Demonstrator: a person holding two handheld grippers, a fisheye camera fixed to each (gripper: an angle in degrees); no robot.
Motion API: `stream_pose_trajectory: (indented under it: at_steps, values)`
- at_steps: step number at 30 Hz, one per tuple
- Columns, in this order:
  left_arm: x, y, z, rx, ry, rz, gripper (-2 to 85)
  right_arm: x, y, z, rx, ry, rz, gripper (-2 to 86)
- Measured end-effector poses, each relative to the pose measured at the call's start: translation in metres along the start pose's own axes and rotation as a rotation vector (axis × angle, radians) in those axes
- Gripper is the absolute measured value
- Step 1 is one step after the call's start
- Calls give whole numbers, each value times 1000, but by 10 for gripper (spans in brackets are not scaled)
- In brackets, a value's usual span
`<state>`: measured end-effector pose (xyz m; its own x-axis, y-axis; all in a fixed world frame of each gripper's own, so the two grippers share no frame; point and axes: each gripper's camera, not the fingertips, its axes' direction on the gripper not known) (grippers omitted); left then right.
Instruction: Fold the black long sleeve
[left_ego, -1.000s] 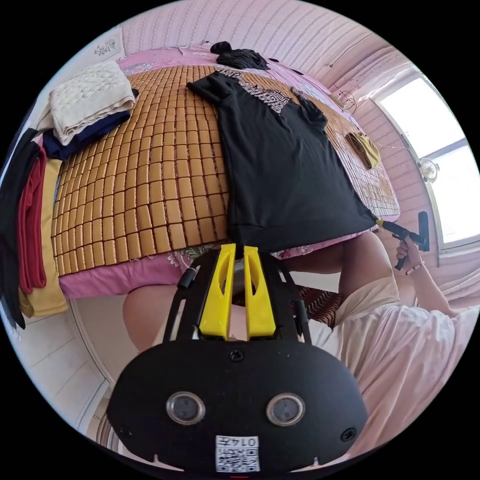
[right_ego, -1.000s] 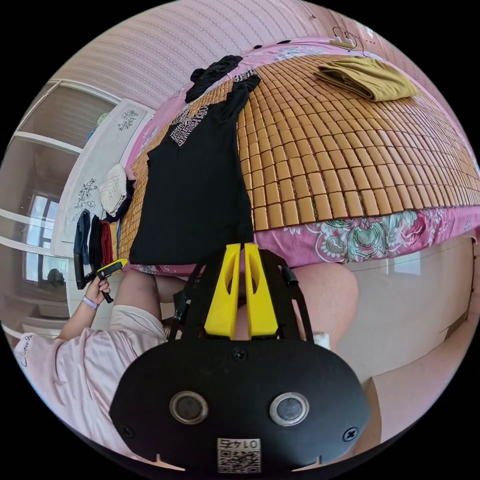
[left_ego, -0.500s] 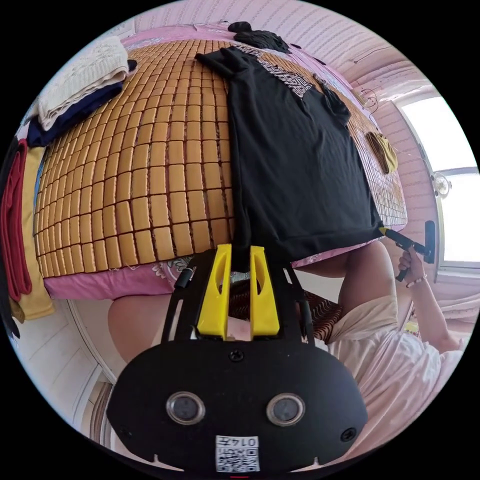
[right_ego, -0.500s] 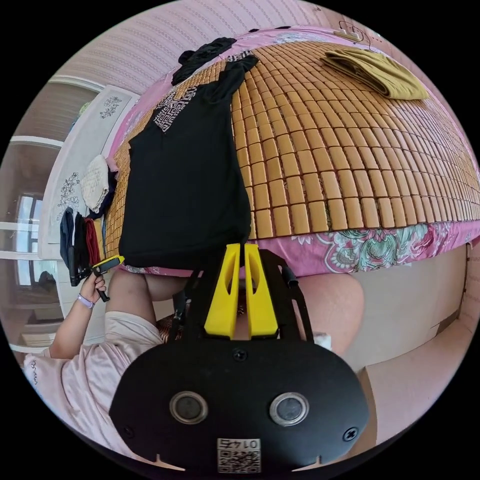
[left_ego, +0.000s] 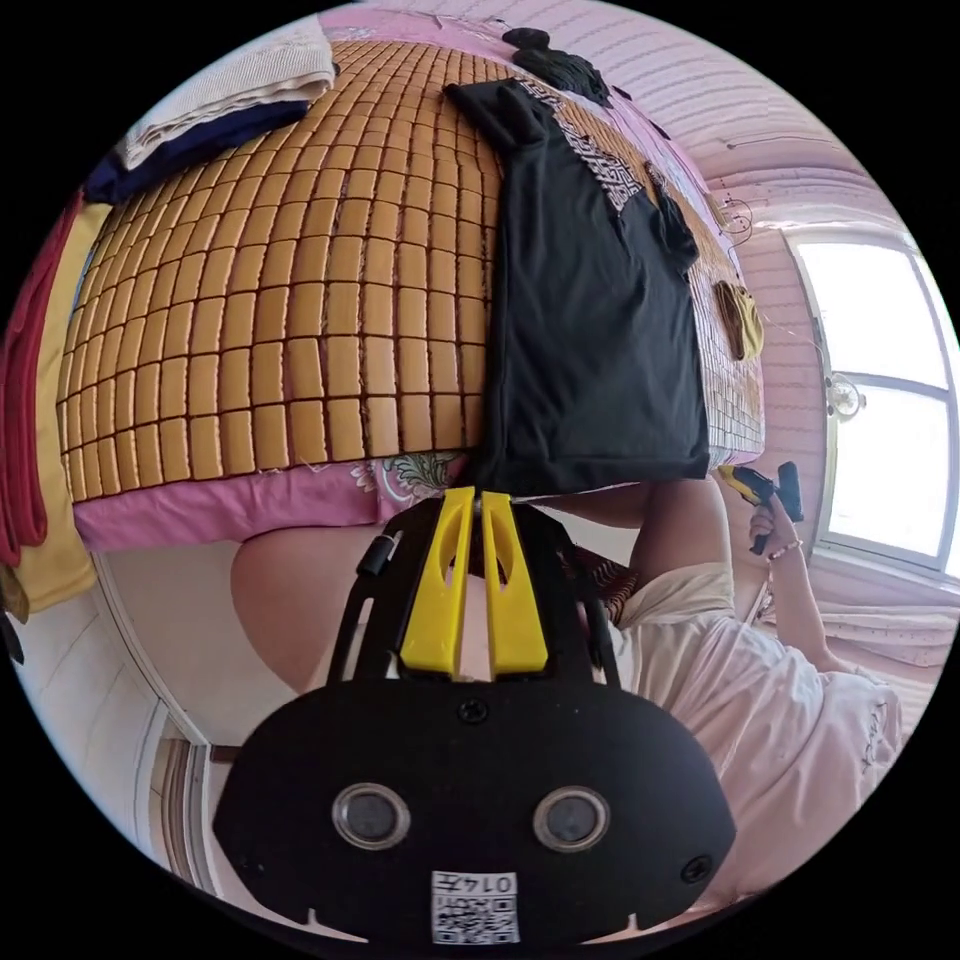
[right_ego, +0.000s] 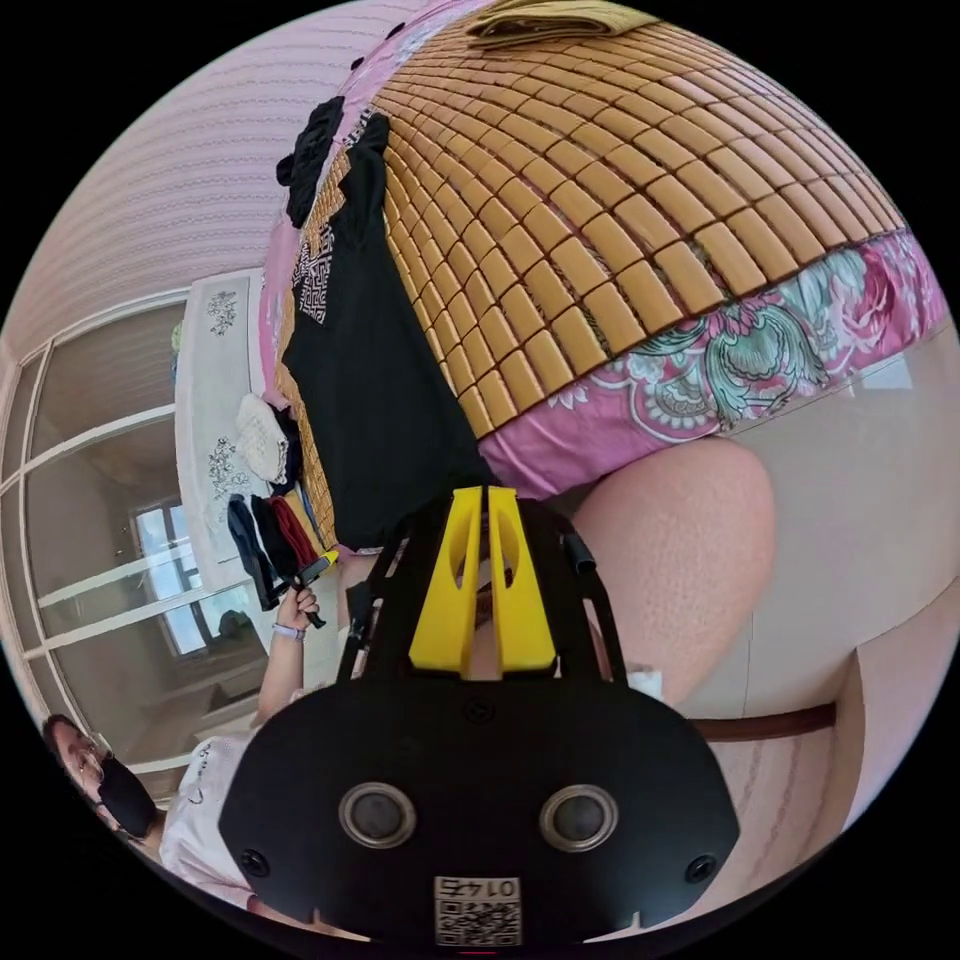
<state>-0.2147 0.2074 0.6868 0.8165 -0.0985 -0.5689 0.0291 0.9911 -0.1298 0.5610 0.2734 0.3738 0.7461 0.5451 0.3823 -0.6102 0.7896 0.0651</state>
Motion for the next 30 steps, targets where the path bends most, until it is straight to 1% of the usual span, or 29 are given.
stream_pose_trajectory:
  at_steps: [3,6,10,17,23,28,30]
  values:
    - [4,4,0,6,-56,32,-9,-10,6,-8,36,99,-68,0]
    - [17,8,-6,53,-93,96,-10,-21,14,-13,74,170,-143,-1]
    - [48,9,-9,145,-140,234,-10,-36,26,-12,110,176,-234,-2]
    - [91,-8,3,228,-124,377,-10,-71,34,-8,162,278,-362,-1]
    - [123,-43,23,220,-146,471,-9,-99,3,-25,233,313,-372,4]
    - [142,-91,42,210,-94,487,-8,-123,-35,-31,267,319,-391,19]
    - [147,-109,47,199,-90,497,-7,-134,-67,-28,270,340,-406,39]
